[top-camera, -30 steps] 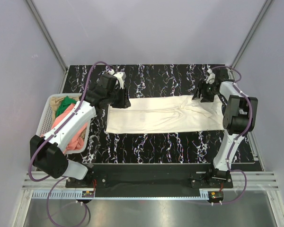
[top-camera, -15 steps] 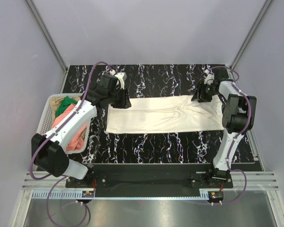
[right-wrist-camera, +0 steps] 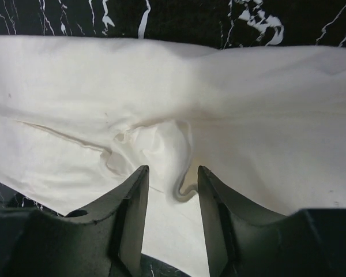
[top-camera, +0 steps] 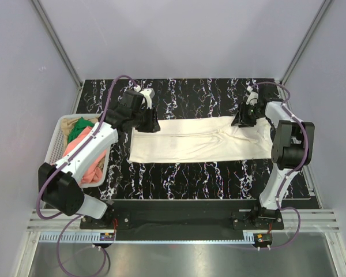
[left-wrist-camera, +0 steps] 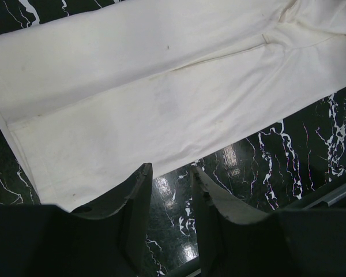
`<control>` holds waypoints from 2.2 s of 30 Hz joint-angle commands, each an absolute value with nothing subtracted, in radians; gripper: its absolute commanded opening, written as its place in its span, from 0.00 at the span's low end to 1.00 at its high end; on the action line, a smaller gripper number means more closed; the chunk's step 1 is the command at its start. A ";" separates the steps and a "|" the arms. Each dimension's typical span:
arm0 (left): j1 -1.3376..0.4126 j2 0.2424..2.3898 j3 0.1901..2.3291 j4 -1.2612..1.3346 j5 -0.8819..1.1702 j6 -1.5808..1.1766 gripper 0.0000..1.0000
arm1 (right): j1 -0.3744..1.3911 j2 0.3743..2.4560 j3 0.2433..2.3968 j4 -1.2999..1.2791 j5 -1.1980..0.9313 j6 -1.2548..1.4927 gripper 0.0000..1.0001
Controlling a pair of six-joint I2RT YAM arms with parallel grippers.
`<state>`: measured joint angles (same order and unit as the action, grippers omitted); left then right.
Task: Fold and stack the t-shirts
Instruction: Fold the tshirt
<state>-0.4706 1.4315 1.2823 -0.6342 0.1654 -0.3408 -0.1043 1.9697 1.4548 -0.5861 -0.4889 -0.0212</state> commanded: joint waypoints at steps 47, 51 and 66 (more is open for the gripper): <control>-0.476 1.460 1.281 -0.600 0.176 -0.331 0.40 | 0.028 1.923 1.533 -0.710 -0.129 0.215 0.20; -0.476 1.462 1.284 -0.600 0.186 -0.333 0.40 | 0.029 1.813 1.390 -0.713 -0.222 0.198 0.22; -0.477 1.445 1.279 -0.598 0.216 -0.328 0.41 | 0.026 1.692 1.296 -0.733 0.114 0.371 0.31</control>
